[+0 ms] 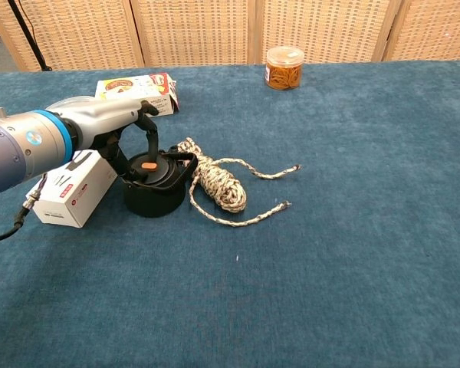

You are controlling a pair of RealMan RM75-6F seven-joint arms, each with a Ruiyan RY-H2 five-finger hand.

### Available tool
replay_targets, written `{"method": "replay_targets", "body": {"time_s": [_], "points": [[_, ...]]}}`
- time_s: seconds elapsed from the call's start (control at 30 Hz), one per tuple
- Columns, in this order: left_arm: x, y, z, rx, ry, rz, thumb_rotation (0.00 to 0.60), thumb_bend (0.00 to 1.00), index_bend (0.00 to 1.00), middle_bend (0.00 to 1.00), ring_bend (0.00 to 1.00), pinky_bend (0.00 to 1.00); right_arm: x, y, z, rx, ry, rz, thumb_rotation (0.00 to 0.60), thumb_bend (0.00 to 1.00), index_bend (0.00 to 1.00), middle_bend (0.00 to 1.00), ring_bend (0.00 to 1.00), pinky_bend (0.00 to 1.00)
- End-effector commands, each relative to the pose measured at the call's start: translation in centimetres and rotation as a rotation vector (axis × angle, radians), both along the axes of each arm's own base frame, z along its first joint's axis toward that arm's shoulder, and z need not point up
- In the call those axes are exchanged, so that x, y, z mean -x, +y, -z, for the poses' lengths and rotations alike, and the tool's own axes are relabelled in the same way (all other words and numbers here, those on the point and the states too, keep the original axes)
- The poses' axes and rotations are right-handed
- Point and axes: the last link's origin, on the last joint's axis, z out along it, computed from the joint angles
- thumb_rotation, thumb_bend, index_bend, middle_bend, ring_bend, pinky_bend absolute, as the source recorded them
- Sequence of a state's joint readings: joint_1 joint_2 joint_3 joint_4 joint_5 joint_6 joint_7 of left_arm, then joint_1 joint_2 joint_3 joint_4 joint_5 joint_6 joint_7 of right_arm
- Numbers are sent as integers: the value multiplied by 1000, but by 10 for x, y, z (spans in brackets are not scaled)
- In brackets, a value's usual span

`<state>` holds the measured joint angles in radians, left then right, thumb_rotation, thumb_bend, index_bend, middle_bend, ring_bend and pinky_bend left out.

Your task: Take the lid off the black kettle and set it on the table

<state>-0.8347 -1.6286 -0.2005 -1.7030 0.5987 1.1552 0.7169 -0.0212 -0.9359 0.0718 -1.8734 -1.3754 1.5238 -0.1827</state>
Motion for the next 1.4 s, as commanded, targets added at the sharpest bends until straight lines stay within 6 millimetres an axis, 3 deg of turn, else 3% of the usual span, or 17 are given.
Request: {"method": "replay_targets", "body": {"time_s": [0.03,0.77,1.13,1.4], "points": [[1,0,1,-3,7,-7,600,348,529,0,0,0,0,0,0,0,-1,-1,600,0,0,0,0,0],[-2,0,-6,-21,-8,-6,600,350,616,0,0,0,-1,1,0,1,-2,-4,600,0,0,0,0,0],[-3,-1,-23,-40,-37,1,600,350,616,0,0,0,-1,0,2,-5,0,-4,600,0,0,0,0,0],[10,-8,-45,-53,-63,16,600,350,616,0,0,0,-2,0,5,-15,6,-5,600,0,0,0,0,0]]}}
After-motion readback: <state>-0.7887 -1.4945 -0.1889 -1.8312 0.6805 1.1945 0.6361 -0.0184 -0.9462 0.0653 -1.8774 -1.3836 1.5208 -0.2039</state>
